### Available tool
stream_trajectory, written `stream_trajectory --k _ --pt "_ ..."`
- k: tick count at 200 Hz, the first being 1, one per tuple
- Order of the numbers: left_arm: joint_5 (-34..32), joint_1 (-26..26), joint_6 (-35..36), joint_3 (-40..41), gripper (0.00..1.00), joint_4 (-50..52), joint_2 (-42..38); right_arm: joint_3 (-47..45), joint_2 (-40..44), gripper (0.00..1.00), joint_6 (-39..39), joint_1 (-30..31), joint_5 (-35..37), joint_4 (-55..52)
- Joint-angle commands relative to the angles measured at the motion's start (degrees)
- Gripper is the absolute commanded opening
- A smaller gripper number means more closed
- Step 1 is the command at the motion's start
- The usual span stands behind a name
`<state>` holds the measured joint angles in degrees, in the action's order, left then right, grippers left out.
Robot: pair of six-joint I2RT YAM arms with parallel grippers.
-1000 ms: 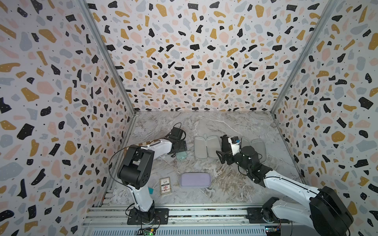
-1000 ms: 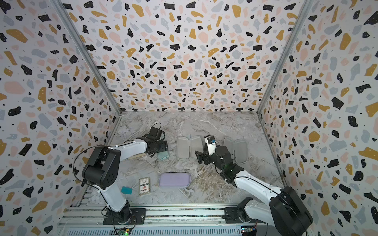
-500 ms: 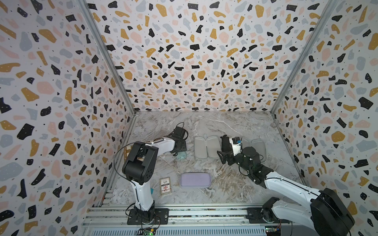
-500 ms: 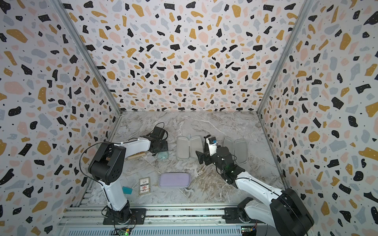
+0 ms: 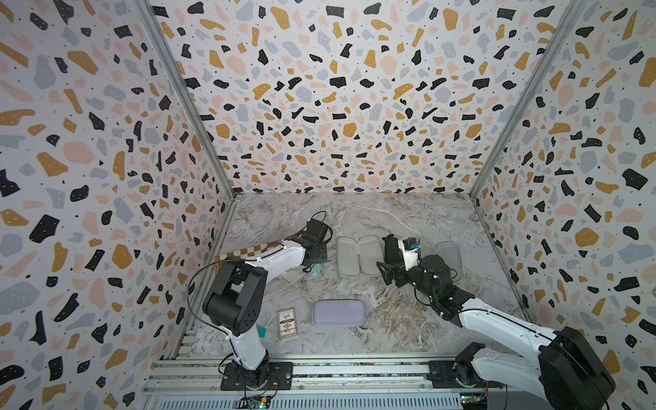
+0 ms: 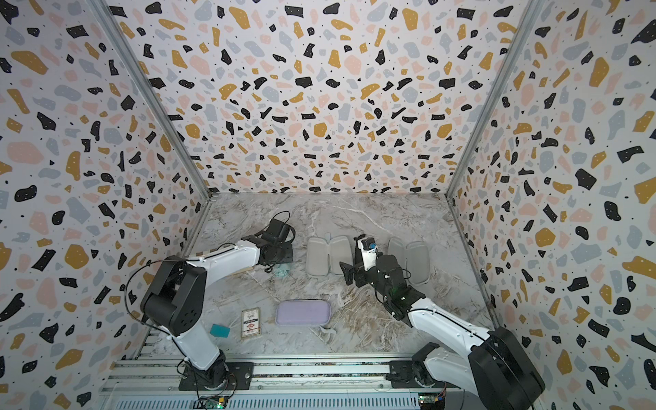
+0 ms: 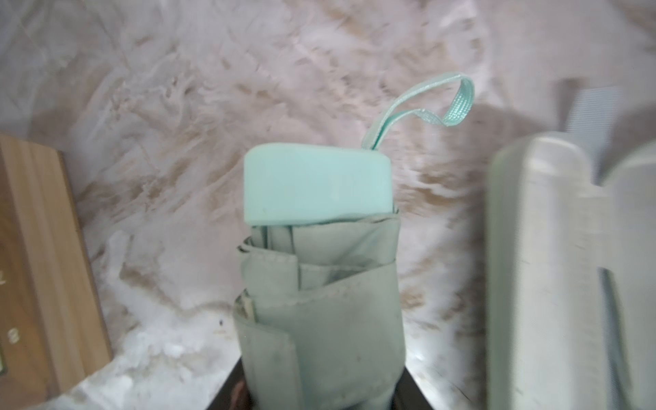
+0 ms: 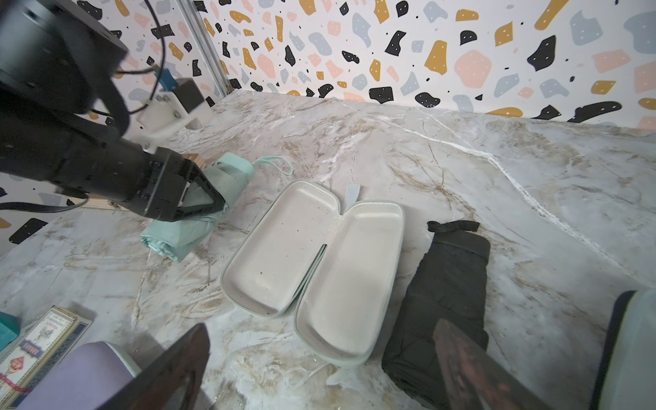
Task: Put umbrellas into zippered umbrella sleeves
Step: Pick up the umbrella from the center of the board, then place the umbrella in the umbrella sleeve.
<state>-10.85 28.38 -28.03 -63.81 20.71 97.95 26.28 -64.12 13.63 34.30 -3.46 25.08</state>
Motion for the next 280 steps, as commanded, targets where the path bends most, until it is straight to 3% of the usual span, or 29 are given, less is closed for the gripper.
stream_trajectory --k 1,54,88,148,209,258,280 --pt "-1.3 5.1 -0.1 -3.1 0.38 -0.3 -4.6 1.1 0.5 1.00 0.5 -0.6 0.2 0.4" --pt "4.7 10.5 -2.3 -12.0 0.38 -1.5 5.7 1.7 -0.5 1.00 3.4 -4.1 0.7 -1.0" --pt "3.2 10.5 -2.7 -17.5 0.38 -0.3 13.6 0.4 0.4 1.00 3.5 -4.8 0.5 -0.2" --pt "-1.7 10.1 -4.6 -15.4 0.39 -3.3 16.8 4.5 -8.4 0.99 2.8 -4.9 -0.2 -1.8" --pt "-0.5 7.4 -6.7 -8.8 0.45 -9.8 14.4 13.2 -22.4 0.91 1.5 -4.8 -2.0 -1.7" --pt "2.1 6.3 -5.9 -6.5 0.63 -12.9 12.8 18.8 -29.7 0.85 1.7 -4.8 -3.1 -1.4" --pt "2.7 6.0 -5.3 -5.6 0.75 -12.8 10.9 21.5 -32.0 0.83 1.1 -5.3 -2.8 -2.4"
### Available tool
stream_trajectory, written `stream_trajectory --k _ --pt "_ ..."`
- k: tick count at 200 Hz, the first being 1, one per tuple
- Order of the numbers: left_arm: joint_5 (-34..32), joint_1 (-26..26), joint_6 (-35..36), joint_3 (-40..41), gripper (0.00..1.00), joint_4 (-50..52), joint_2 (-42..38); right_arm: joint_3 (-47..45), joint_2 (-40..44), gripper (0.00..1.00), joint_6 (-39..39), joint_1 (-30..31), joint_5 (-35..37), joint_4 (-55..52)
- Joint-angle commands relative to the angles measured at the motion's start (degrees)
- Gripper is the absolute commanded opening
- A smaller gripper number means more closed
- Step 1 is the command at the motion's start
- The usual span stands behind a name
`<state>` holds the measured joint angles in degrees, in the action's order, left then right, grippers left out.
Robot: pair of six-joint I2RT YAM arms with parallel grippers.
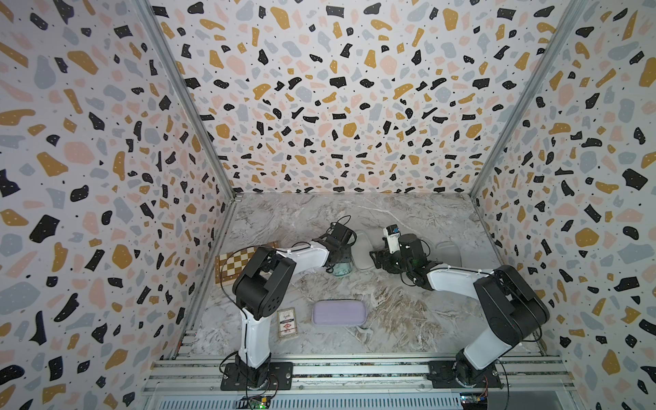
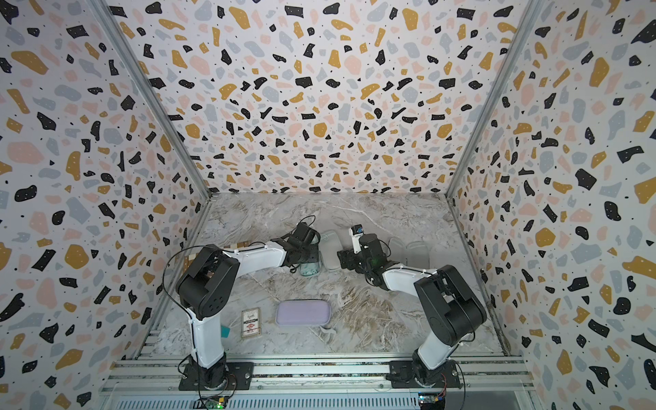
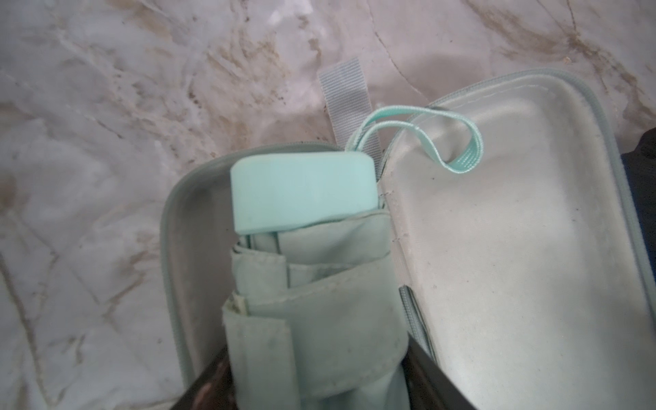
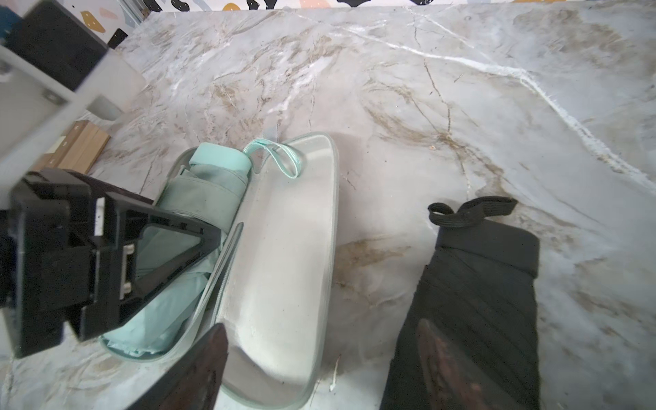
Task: Put umbrellas into zippered umbrella sleeves
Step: Place the umbrella in the umbrella sleeve, then close the umbrella sleeve at the center of the board.
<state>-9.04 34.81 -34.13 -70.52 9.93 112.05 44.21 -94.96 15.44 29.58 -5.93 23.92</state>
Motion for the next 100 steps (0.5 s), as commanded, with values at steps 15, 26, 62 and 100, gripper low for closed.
stream_trajectory --k 15,26,62,100 --pt "1.9 -1.1 1.2 2.3 0.84 -2.3 -5.7 4.5 -2.0 0.81 -0.8 -1.0 -0.9 -1.3" --pt "2.3 -1.5 1.7 3.0 0.86 -2.2 -7.6 5.0 -2.1 0.80 -0.6 -1.1 -0.9 -0.9" --pt "3.0 -2.7 3.8 5.7 0.85 -0.9 -13.3 9.2 -2.8 0.74 -0.7 -1.7 4.2 -3.5" --pt "9.1 -4.1 6.7 9.5 0.76 0.1 -17.7 14.6 -7.2 0.63 -1.8 -3.2 6.8 -6.4"
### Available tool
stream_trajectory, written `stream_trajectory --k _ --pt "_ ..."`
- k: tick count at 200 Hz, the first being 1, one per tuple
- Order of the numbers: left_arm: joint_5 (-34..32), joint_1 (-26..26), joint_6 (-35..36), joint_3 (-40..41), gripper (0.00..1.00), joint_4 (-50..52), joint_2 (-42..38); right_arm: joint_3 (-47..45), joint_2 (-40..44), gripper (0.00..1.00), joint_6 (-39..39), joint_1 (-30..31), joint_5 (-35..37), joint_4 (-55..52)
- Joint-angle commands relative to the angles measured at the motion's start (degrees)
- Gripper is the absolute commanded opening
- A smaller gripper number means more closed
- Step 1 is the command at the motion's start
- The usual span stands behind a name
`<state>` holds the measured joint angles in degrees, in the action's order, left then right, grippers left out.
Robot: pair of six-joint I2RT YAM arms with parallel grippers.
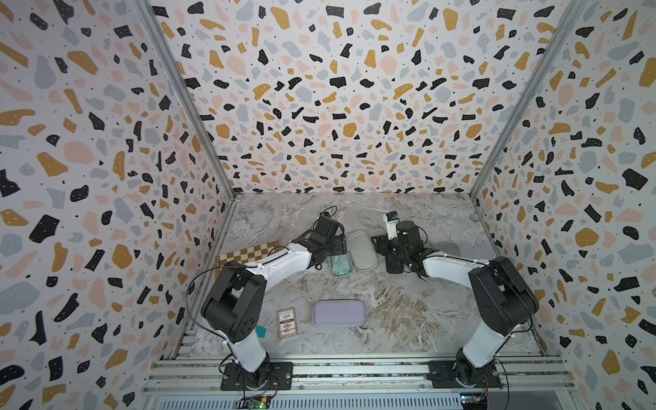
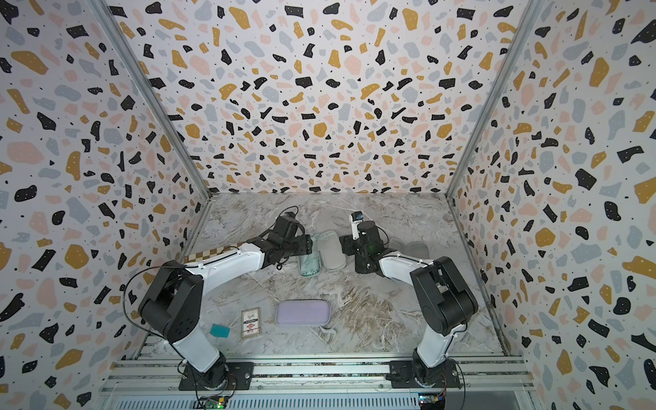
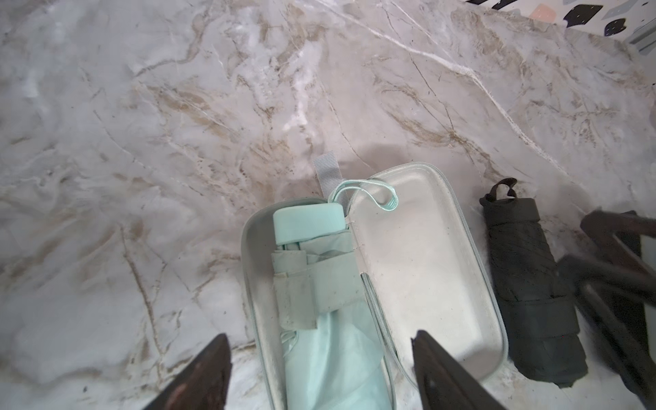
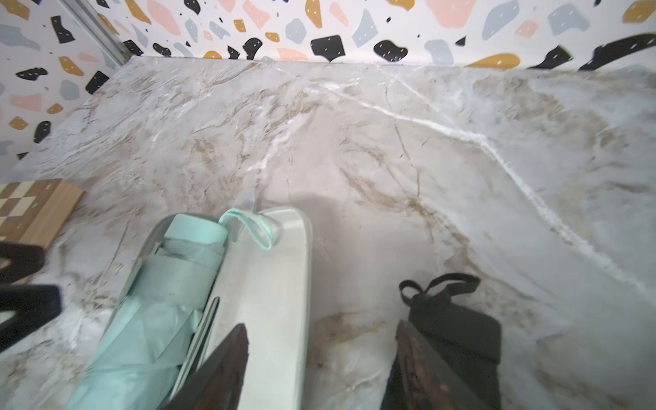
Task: Put umbrellas into zippered umbrella sleeves
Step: Close the umbrella sleeve at the center of the board.
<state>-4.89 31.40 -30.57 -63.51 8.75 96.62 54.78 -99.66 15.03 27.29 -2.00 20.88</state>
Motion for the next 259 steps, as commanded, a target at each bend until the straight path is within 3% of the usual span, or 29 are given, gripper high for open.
stream_trajectory --k 1,32,67,110,133,159,192,259 --pt "5.1 -0.7 3.2 2.6 0.76 1.3 -2.5 4.2 -2.6 0.63 -1.4 -1.0 2.9 -3.5" --pt "2.3 -0.9 3.9 9.9 0.78 -1.9 -9.4 9.2 -7.7 0.53 -3.4 -1.6 5.2 -5.9" --pt "2.1 -2.7 3.3 10.8 0.74 -3.3 -7.0 14.6 -12.9 0.46 -5.6 -1.6 6.0 -9.3" --pt "4.0 -3.6 3.5 9.8 0.67 -5.1 -1.9 15.8 -15.8 0.40 -8.6 0.0 1.5 -9.6" --pt "4.8 -3.8 2.9 9.2 0.66 -7.1 1.6 14.9 -15.0 0.39 -9.3 0.8 -6.4 -9.2" --pt "5.8 -3.9 3.0 8.1 0.65 -7.4 4.6 12.8 -12.4 0.39 -8.3 2.5 -9.6 -6.1" --pt "6.4 -4.1 3.0 8.1 0.65 -8.3 5.1 14.7 -12.8 0.39 -8.3 5.6 -8.7 -7.5" --pt "9.1 -7.1 3.2 11.3 0.64 -9.3 1.8 16.8 -15.9 0.54 -7.8 9.2 -6.6 -9.3"
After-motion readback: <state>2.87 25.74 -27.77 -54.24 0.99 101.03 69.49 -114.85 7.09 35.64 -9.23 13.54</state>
